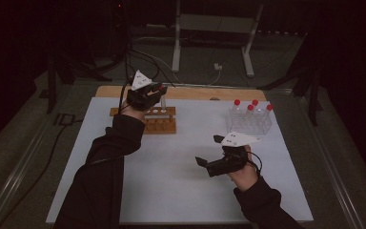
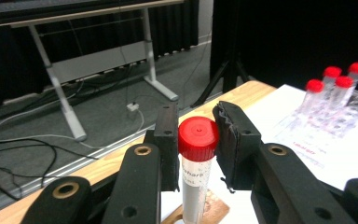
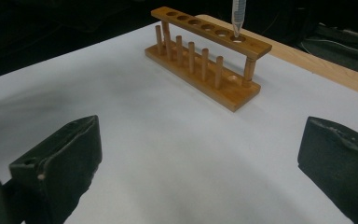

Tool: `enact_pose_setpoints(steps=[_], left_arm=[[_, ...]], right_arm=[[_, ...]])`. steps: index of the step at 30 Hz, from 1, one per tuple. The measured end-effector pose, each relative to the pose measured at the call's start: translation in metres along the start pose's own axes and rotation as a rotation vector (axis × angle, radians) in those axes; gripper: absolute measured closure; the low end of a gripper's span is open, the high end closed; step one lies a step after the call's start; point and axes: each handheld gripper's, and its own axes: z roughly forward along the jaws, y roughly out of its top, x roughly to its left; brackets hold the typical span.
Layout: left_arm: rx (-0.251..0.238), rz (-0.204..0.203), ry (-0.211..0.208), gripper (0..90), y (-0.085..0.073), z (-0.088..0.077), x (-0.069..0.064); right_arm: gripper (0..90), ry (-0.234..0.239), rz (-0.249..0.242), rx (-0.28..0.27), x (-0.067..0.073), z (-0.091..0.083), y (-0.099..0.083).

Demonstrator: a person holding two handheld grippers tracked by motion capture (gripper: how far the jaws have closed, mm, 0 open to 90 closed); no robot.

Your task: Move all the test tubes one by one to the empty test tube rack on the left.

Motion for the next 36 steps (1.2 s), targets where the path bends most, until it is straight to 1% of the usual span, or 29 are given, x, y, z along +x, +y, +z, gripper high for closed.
enact_pose_setpoints(steps=[1,2,4,6,7,9,10,12,13,15,17,18,20,21,24,30,33,36], left_arm=[[0.003,-0.004,0.007,72.0,-0.001,0.002,0.000],[0.012,0.007,0.015,71.9,-0.003,0.004,0.000],[0.014,-0.006,0.013,71.9,-0.006,0.007,0.001],[0.022,-0.006,0.017,72.0,-0.010,0.010,0.001],[0.021,-0.016,0.017,72.0,-0.012,0.011,0.002],[0.031,-0.011,0.019,72.0,-0.015,0.013,0.002],[0.031,-0.020,0.013,72.0,-0.017,0.014,0.001],[0.035,-0.013,0.017,72.0,-0.020,0.016,0.001],[0.038,-0.017,0.018,71.9,-0.022,0.017,0.001],[0.046,-0.020,0.018,72.0,-0.026,0.019,0.001],[0.052,-0.029,0.017,71.9,-0.030,0.021,0.001],[0.057,-0.030,0.018,71.9,-0.032,0.021,0.001],[0.066,-0.036,0.018,71.9,-0.036,0.023,0.002],[0.066,-0.039,0.019,71.9,-0.038,0.023,0.002],[0.077,-0.046,0.018,71.9,-0.043,0.025,0.002],[0.098,-0.047,0.018,71.9,-0.049,0.028,0.001],[0.118,-0.039,0.019,71.9,-0.051,0.031,0.000],[0.123,-0.038,0.019,71.8,-0.053,0.032,0.000]], right_arm=[[0.0,0.001,-0.001,-0.002,0.000,0.000,0.000],[0.0,0.000,-0.004,-0.006,0.000,0.000,0.000],[0.0,0.003,-0.001,-0.001,0.000,0.000,0.000],[0.0,0.004,-0.004,0.001,0.000,0.000,0.000],[0.0,0.002,-0.005,0.000,0.000,0.000,0.000],[0.0,-0.008,-0.016,0.001,0.000,0.000,0.000],[0.0,-0.011,-0.017,-0.001,0.000,0.000,-0.001],[0.0,-0.007,-0.014,-0.001,-0.001,0.000,-0.001],[0.0,-0.013,-0.015,-0.004,0.000,0.000,-0.001],[0.0,-0.008,-0.014,-0.011,0.000,-0.001,-0.001],[0.0,-0.018,-0.017,-0.016,0.000,-0.002,-0.001],[0.0,-0.012,-0.012,-0.018,0.000,-0.002,-0.001],[0.0,-0.019,-0.018,-0.015,0.000,-0.002,-0.001],[0.0,-0.013,-0.015,-0.015,0.000,-0.001,-0.001],[0.0,-0.015,-0.018,-0.015,0.000,-0.001,-0.001],[0.0,-0.012,-0.011,-0.016,0.000,-0.002,-0.001],[0.0,-0.012,-0.010,-0.016,0.000,-0.002,0.000],[0.0,-0.014,-0.014,-0.013,0.000,-0.002,0.000]])
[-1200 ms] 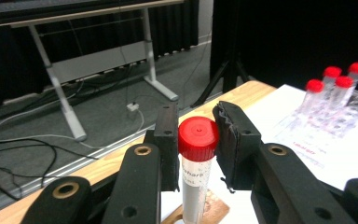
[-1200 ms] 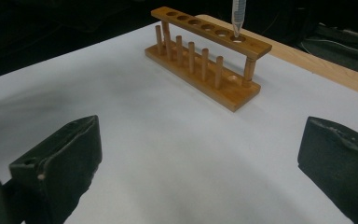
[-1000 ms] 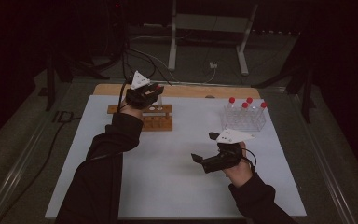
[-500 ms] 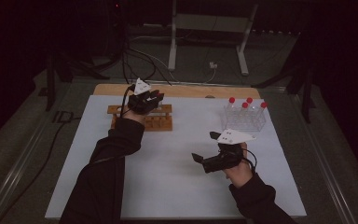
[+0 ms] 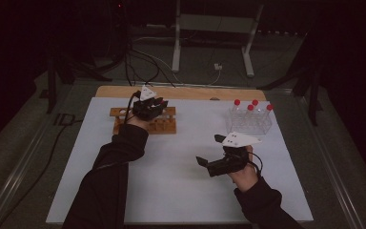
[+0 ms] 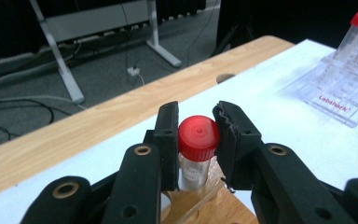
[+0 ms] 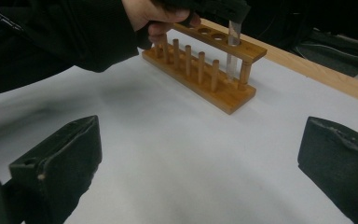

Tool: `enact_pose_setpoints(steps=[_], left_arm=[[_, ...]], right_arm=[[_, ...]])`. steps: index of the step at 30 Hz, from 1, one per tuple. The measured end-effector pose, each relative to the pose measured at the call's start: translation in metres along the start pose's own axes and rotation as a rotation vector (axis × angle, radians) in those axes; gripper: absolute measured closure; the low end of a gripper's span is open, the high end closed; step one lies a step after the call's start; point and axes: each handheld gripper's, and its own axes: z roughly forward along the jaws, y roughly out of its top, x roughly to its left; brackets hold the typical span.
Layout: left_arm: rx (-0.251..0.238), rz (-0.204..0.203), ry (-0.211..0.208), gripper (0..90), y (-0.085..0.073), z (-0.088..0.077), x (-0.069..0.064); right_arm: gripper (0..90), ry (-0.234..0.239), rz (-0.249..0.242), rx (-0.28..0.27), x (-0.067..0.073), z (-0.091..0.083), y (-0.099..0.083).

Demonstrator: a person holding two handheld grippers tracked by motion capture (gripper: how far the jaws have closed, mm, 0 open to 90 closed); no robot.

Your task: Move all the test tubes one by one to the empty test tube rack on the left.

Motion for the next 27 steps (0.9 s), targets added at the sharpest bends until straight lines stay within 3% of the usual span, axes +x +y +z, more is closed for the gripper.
enact_pose_setpoints(steps=[12,23,27], left_arm=[[0.015,-0.017,-0.005,70.3,0.002,-0.001,0.001],[-0.011,-0.022,-0.020,34.3,0.013,-0.029,0.000],[0.004,-0.030,-0.070,18.2,0.015,-0.040,-0.002]], right_arm=[[0.0,0.001,0.015,0.004,-0.001,-0.002,0.002],[0.0,-0.021,0.022,-0.013,-0.004,-0.007,0.008],[0.0,-0.033,0.031,-0.027,-0.009,-0.011,0.011]])
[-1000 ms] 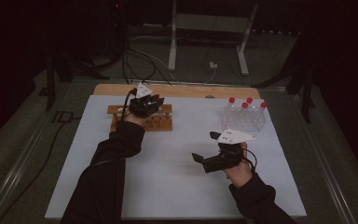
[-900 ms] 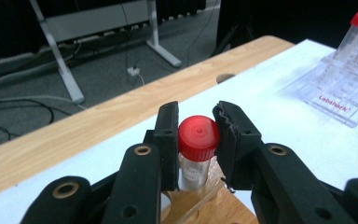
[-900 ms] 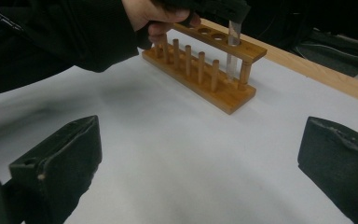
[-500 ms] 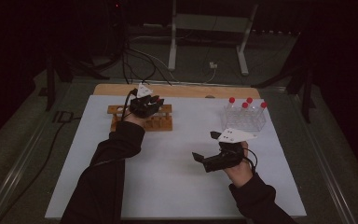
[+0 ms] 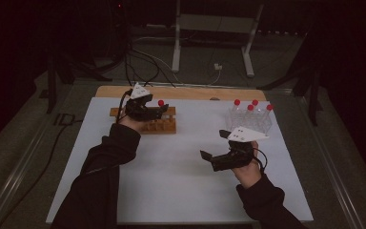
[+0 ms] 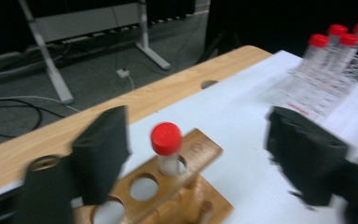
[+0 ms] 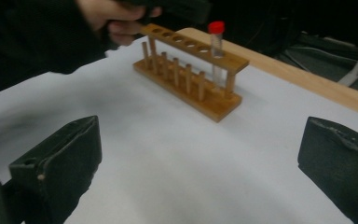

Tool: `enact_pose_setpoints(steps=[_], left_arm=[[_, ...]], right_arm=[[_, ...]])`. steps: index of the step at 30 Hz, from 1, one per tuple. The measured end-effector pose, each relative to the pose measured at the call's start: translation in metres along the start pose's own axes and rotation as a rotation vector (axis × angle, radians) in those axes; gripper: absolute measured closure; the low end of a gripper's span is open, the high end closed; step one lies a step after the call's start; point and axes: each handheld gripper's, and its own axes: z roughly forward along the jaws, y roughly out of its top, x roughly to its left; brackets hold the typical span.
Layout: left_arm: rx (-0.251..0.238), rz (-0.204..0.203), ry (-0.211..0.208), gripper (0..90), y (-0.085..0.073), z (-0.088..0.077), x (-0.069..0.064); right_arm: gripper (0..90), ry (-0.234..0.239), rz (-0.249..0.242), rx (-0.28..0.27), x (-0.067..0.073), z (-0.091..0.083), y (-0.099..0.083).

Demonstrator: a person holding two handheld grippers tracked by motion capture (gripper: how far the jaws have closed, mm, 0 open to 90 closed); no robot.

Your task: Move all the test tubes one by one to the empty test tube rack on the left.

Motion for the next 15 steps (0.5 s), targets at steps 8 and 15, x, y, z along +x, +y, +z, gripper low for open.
enact_pose_setpoints(steps=[8,15], left_arm=[[-0.002,-0.010,-0.112,1.6,-0.005,-0.024,-0.006],[-0.005,-0.008,-0.178,1.6,-0.016,-0.045,-0.011]], right_arm=[[0.0,-0.050,0.010,-0.024,-0.018,-0.013,0.009],[0.0,-0.104,0.022,-0.032,-0.039,-0.022,0.009]])
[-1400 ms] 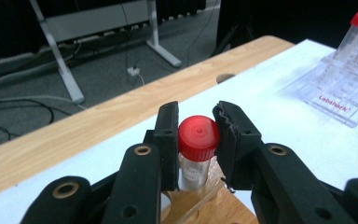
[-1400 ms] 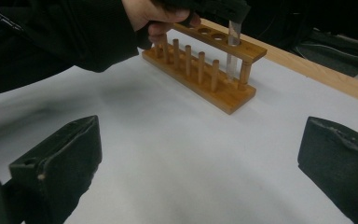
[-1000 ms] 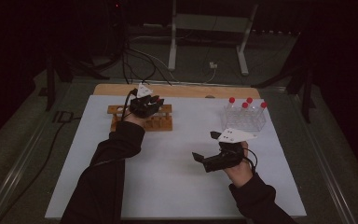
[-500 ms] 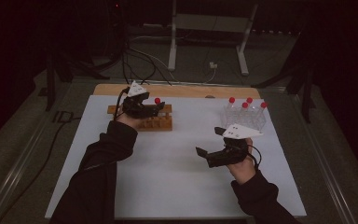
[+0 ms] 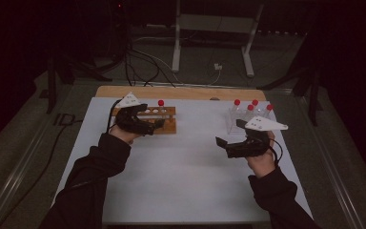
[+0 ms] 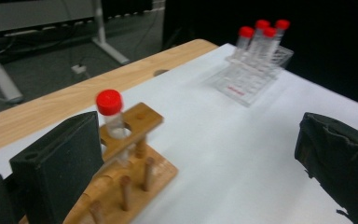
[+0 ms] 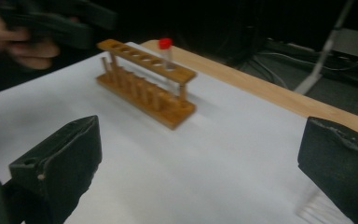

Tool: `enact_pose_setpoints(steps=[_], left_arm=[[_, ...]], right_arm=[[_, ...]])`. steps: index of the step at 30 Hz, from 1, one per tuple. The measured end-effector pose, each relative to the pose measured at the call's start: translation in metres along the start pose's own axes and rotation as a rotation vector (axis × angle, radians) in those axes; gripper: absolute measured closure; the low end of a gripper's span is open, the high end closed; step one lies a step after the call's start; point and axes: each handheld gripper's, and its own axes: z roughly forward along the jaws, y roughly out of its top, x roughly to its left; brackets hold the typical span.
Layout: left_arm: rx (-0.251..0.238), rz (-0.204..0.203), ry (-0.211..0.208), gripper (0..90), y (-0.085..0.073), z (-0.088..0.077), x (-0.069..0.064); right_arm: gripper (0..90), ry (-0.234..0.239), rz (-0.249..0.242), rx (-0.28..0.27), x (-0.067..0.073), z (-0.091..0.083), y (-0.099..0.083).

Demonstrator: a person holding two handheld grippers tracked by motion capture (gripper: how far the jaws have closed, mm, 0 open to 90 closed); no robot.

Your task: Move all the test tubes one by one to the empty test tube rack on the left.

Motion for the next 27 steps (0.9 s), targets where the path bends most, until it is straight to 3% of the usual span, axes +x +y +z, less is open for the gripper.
enact_pose_setpoints(steps=[7,12,16,27], left_arm=[[-0.002,0.010,-0.039,1.6,-0.013,-0.019,-0.012],[-0.004,0.015,-0.070,1.6,-0.024,-0.032,-0.022],[0.012,0.041,-0.078,1.6,-0.036,-0.039,-0.031],[0.001,0.014,-0.130,1.6,-0.069,-0.047,-0.048]], right_arm=[[0.0,-0.071,0.004,0.008,-0.026,-0.007,0.000],[0.0,-0.096,0.023,-0.004,-0.045,-0.013,0.000],[0.0,-0.129,0.041,-0.007,-0.059,-0.017,-0.001],[0.0,-0.256,0.069,0.006,-0.095,-0.022,-0.010]])
